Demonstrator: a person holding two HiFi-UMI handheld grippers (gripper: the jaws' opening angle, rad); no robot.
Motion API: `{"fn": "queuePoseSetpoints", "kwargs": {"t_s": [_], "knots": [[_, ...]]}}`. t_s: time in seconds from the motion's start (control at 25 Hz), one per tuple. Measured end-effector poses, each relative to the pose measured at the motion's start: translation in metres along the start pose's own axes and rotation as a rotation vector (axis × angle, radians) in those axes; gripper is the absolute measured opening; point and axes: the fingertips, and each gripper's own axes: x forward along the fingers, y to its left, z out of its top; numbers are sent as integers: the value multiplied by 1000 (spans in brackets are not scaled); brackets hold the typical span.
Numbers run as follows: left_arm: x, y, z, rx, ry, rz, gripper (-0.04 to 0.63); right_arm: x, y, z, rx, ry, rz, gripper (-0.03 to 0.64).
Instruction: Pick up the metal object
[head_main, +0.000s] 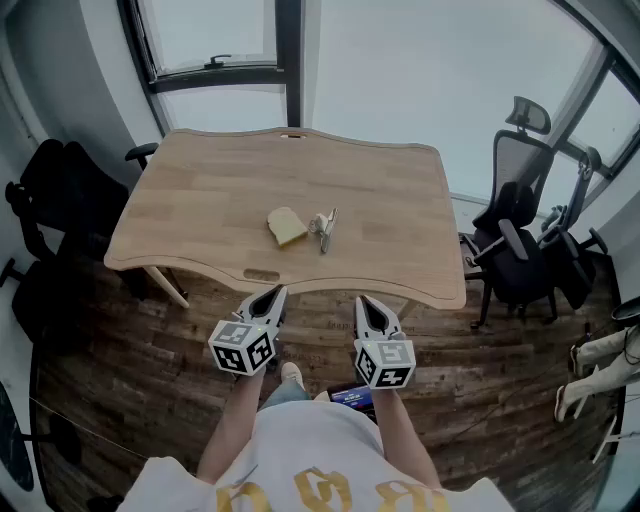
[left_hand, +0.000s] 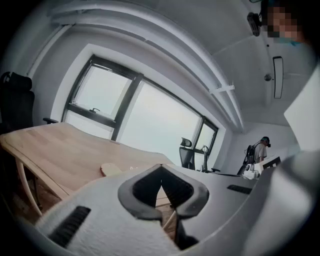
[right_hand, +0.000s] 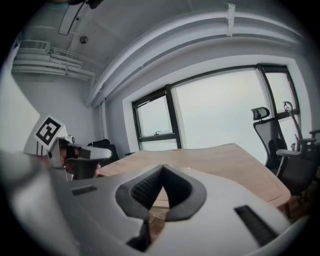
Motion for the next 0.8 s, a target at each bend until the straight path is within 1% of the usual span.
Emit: {"fn": "queuePoseSetpoints", "kwargs": {"t_s": [0.16,0.28,0.44,0.48,0.8], "knots": [[-7,4,5,19,-35,22,18,-4,1,2,-1,-7,5,11],[-9,8,5,20,-33,42,18,-6,2,1,-3,-3,9,11],[-10,18,4,54,-24,123,20,-8,1,1,-4,-3,7,11],[-11,19,3,61,-22,132,20,-9,0,1,-6,-2,5,11],[-3,16,-3,42,-7,103,20,-12,-15,-9,10,19,-50,11]]}}
